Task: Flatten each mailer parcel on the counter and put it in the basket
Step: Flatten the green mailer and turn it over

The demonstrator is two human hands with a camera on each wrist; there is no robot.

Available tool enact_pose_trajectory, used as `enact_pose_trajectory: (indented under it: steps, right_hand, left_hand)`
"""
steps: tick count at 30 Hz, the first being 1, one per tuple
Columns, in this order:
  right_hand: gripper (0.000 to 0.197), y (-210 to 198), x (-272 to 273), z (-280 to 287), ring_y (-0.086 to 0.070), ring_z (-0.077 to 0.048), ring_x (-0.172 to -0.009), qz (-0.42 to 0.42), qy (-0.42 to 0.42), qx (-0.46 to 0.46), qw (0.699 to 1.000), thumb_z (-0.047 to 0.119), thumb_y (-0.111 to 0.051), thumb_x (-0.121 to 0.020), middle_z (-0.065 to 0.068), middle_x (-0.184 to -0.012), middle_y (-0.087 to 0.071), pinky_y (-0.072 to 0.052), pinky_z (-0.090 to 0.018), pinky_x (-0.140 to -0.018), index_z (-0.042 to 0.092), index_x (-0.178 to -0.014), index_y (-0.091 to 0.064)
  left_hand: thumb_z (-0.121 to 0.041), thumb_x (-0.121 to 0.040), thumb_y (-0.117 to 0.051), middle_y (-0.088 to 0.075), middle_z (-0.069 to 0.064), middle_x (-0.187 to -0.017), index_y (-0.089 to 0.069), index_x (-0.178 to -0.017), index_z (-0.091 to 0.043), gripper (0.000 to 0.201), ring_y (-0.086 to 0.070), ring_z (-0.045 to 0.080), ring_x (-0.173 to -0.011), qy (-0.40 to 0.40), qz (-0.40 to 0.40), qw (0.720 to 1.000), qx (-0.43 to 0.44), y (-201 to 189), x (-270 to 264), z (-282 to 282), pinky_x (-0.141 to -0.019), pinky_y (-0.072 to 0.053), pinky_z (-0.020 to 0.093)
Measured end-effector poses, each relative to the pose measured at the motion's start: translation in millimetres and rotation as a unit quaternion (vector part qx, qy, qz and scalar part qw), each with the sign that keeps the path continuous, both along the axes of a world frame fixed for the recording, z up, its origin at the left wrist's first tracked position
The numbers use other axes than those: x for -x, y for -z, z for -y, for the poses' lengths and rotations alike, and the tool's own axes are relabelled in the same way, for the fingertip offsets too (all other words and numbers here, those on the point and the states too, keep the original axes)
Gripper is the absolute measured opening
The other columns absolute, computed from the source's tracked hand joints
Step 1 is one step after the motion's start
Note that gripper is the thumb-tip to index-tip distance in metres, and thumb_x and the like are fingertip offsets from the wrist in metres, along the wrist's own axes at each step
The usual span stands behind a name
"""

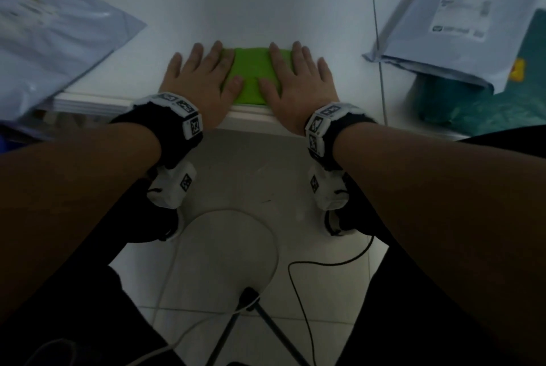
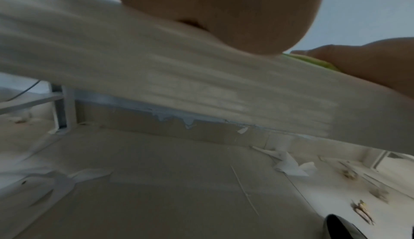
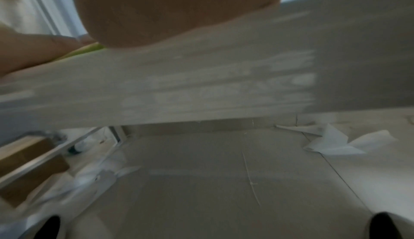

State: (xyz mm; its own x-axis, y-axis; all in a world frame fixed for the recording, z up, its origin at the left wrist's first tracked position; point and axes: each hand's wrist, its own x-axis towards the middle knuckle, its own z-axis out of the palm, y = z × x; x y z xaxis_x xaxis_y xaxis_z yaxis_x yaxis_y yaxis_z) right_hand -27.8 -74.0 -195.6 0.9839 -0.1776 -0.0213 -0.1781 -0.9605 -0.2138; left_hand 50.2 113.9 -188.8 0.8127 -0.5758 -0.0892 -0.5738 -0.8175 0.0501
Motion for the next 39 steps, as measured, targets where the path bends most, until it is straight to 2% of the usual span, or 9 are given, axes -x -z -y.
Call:
enact_pose_trajectory:
  steps: [11,20,27,32,39]
  right_hand:
    - [0.072,1,-1,1,-0.006,-0.028,-0.151,-0.002,-0.002,0.004,1.0,0.066,-0.016,-0.095,-0.013,-0.164,-0.007,-0.003,-0.049,-0.122,0.032,-0.157,-0.003]
    - [0.072,1,-1,1,-0.004,-0.027,-0.152,-0.01,-0.004,0.002,1.0,0.065,-0.016,-0.096,-0.013,-0.164,-0.005,-0.002,-0.049,-0.122,0.029,-0.157,-0.001]
    - [0.076,-5,-2,13,-0.002,-0.022,-0.152,-0.047,-0.029,-0.012,0.998,0.069,-0.022,-0.094,-0.007,-0.165,-0.002,0.001,-0.047,-0.122,0.033,-0.156,0.003]
    - [0.089,-8,3,28,-0.002,-0.018,-0.152,-0.068,-0.026,0.001,0.997,0.075,-0.024,-0.09,0.003,-0.165,-0.002,0.002,-0.049,-0.121,0.024,-0.157,0.002]
    - [0.092,-11,-1,25,0.002,-0.02,-0.152,-0.09,-0.016,0.001,0.996,0.075,-0.024,-0.09,0.002,-0.165,0.001,0.001,-0.049,-0.122,0.018,-0.157,0.002]
  left_hand:
    - [-0.069,-0.091,-0.003,0.003,-0.009,-0.162,-0.002,-0.153,-0.033,0.072,-0.003,0.022,-0.149,0.018,-0.026,0.999,-0.027,-3,-9,-4,-0.119,-0.006,0.048]
    - [-0.073,-0.085,0.006,0.005,-0.01,-0.162,0.003,-0.152,-0.035,0.077,-0.003,0.02,-0.149,0.028,-0.021,0.998,-0.044,-2,-10,-7,-0.119,-0.007,0.047]
    - [-0.072,-0.085,0.002,0.011,-0.01,-0.161,0.008,-0.151,-0.037,0.075,0.002,0.019,-0.149,0.04,-0.061,0.995,-0.071,-9,-20,-9,-0.119,-0.005,0.047]
    - [-0.072,-0.081,0.005,0.013,-0.011,-0.161,0.01,-0.151,-0.039,0.078,0.003,0.018,-0.149,0.057,-0.076,0.992,-0.08,-12,-22,-15,-0.119,-0.003,0.047]
    - [-0.077,-0.074,0.006,0.012,-0.013,-0.16,0.008,-0.151,-0.04,0.085,0.002,0.017,-0.149,0.055,-0.085,0.991,-0.088,-16,-24,-13,-0.119,-0.002,0.05]
